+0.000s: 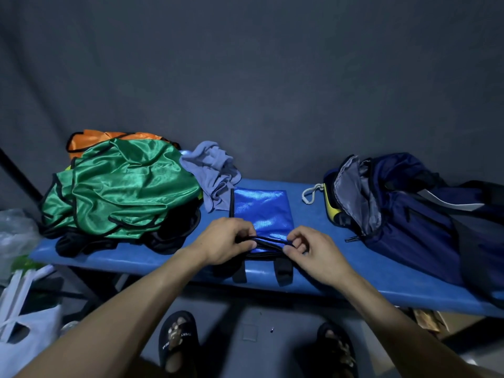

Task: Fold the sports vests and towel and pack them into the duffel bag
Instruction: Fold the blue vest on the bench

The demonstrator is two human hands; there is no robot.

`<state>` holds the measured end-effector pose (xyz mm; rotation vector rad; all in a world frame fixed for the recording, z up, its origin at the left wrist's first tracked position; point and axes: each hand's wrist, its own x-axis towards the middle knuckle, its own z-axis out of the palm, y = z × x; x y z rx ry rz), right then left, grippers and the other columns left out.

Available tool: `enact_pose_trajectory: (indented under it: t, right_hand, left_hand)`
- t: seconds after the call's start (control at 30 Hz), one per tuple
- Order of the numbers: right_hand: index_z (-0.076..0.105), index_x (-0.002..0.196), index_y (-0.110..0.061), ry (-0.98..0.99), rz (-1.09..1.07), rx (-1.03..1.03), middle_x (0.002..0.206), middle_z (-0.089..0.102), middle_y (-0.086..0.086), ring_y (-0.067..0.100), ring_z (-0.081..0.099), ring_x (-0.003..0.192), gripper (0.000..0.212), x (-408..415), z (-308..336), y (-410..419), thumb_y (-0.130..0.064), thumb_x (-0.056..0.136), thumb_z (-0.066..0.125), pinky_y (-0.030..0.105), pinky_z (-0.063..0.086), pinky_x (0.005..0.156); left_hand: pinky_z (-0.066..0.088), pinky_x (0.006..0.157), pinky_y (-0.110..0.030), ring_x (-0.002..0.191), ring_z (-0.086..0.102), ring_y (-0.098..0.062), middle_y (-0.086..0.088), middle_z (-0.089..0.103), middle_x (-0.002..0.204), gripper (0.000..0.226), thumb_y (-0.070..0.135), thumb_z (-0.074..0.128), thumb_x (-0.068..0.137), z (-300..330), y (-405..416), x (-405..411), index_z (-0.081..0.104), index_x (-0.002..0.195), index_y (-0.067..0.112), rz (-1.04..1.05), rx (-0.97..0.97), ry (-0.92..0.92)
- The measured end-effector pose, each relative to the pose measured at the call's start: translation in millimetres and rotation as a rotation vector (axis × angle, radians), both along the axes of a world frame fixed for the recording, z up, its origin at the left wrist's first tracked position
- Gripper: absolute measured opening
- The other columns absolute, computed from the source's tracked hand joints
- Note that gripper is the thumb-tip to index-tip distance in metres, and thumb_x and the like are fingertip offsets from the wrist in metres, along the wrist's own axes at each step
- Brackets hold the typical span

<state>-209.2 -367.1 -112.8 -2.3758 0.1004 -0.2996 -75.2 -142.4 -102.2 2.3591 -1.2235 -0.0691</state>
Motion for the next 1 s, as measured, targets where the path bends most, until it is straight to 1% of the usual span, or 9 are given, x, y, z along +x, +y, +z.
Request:
enact_pose_trajectory:
  t: [0.13, 0.23, 0.4, 0.5, 0.63, 0.7, 0.77, 0.9, 1.0]
  right_hand:
    - [0.059, 0.083, -0.028, 0.055, 0.003, -0.035, 0.078, 0.060, -0.007, 0.007, 0.054, 0.066, 0.027, -0.7, -0.6, -1.6, -0.022, 0.079, 0.085, 0.015, 0.045, 0.064]
    - [0.060, 0.081, -0.024, -0.017, -0.063, -0.034, 0.067, 0.059, -0.007, 0.009, 0.053, 0.061, 0.022, 1.7, -4.7, 2.4, -0.017, 0.083, 0.081, 0.025, 0.047, 0.062]
    - [0.055, 0.079, -0.017, -0.156, -0.133, -0.001, 0.061, 0.051, -0.001, 0.013, 0.049, 0.058, 0.020, 3.6, -4.0, 10.6, -0.006, 0.084, 0.071, 0.021, 0.039, 0.057]
    - [0.052, 0.077, -0.012, -0.201, -0.143, 0.078, 0.059, 0.049, 0.008, 0.010, 0.059, 0.052, 0.022, 5.5, -1.7, 16.8, 0.004, 0.084, 0.066, 0.019, 0.044, 0.054]
    - [0.050, 0.077, -0.010, -0.143, -0.140, 0.118, 0.062, 0.048, 0.014, 0.014, 0.068, 0.051, 0.022, 2.4, -4.4, 17.4, 0.007, 0.085, 0.061, 0.033, 0.053, 0.050]
    - [0.051, 0.077, -0.015, -0.104, -0.106, 0.052, 0.062, 0.047, 0.006, 0.013, 0.066, 0.053, 0.024, -0.5, -3.8, 12.2, 0.005, 0.084, 0.061, 0.039, 0.053, 0.053]
    - [0.051, 0.079, -0.023, -0.104, -0.024, -0.116, 0.065, 0.045, -0.005, 0.011, 0.058, 0.059, 0.026, -3.4, -1.3, 4.7, 0.000, 0.081, 0.064, 0.035, 0.048, 0.057]
    - [0.051, 0.097, -0.030, -0.085, 0.107, -0.320, 0.083, 0.042, -0.014, 0.012, 0.049, 0.069, 0.024, -14.8, 1.8, -2.0, -0.013, 0.084, 0.062, 0.034, 0.046, 0.064]
    - [0.048, 0.109, -0.031, -0.049, 0.163, -0.357, 0.095, 0.040, -0.016, 0.006, 0.049, 0.074, 0.030, -26.1, 3.3, -0.8, -0.020, 0.084, 0.060, 0.034, 0.048, 0.066]
  left_hand:
    - [0.050, 0.081, -0.032, 0.084, 0.062, -0.011, 0.012, 0.068, 0.088, 0.015, 0.043, 0.073, 0.089, -0.7, 0.4, -0.5, 0.069, 0.092, 0.029, -0.001, -0.023, 0.025]
    - [0.051, 0.083, -0.030, 0.086, 0.064, -0.006, 0.014, 0.068, 0.089, 0.013, 0.042, 0.075, 0.089, -0.5, 3.5, 0.5, 0.071, 0.093, 0.030, -0.013, -0.039, 0.068]
    - [0.054, 0.081, -0.027, 0.084, 0.067, 0.000, 0.016, 0.071, 0.086, 0.008, 0.036, 0.075, 0.091, 0.9, 4.2, 0.5, 0.072, 0.090, 0.029, -0.030, -0.101, 0.128]
    - [0.053, 0.078, -0.024, 0.082, 0.067, 0.000, 0.015, 0.072, 0.084, 0.007, 0.033, 0.075, 0.092, 0.8, 4.0, 1.2, 0.071, 0.089, 0.028, -0.025, -0.116, 0.128]
    - [0.051, 0.081, -0.020, 0.086, 0.066, 0.002, 0.019, 0.070, 0.088, 0.008, 0.034, 0.075, 0.092, -1.3, 6.3, 0.3, 0.075, 0.095, 0.027, -0.031, -0.121, 0.121]
    - [0.052, 0.083, -0.024, 0.088, 0.066, 0.000, 0.019, 0.068, 0.091, 0.011, 0.033, 0.075, 0.092, -2.5, 9.3, 0.5, 0.077, 0.100, 0.026, -0.037, -0.121, 0.089]
    - [0.053, 0.085, -0.029, 0.089, 0.067, -0.004, 0.014, 0.070, 0.095, 0.014, 0.032, 0.074, 0.093, -2.8, 12.8, 0.5, 0.078, 0.105, 0.025, -0.046, -0.118, 0.076]
    - [0.053, 0.089, -0.031, 0.094, 0.066, -0.005, 0.013, 0.069, 0.102, 0.016, 0.032, 0.068, 0.096, 2.2, 21.6, -7.4, 0.075, 0.110, 0.028, -0.065, -0.148, 0.039]
    - [0.054, 0.079, -0.038, 0.083, 0.062, -0.006, 0.014, 0.064, 0.090, 0.025, 0.056, 0.058, 0.090, 11.7, 39.2, -13.1, 0.063, 0.095, 0.032, 0.106, -0.128, -0.014]
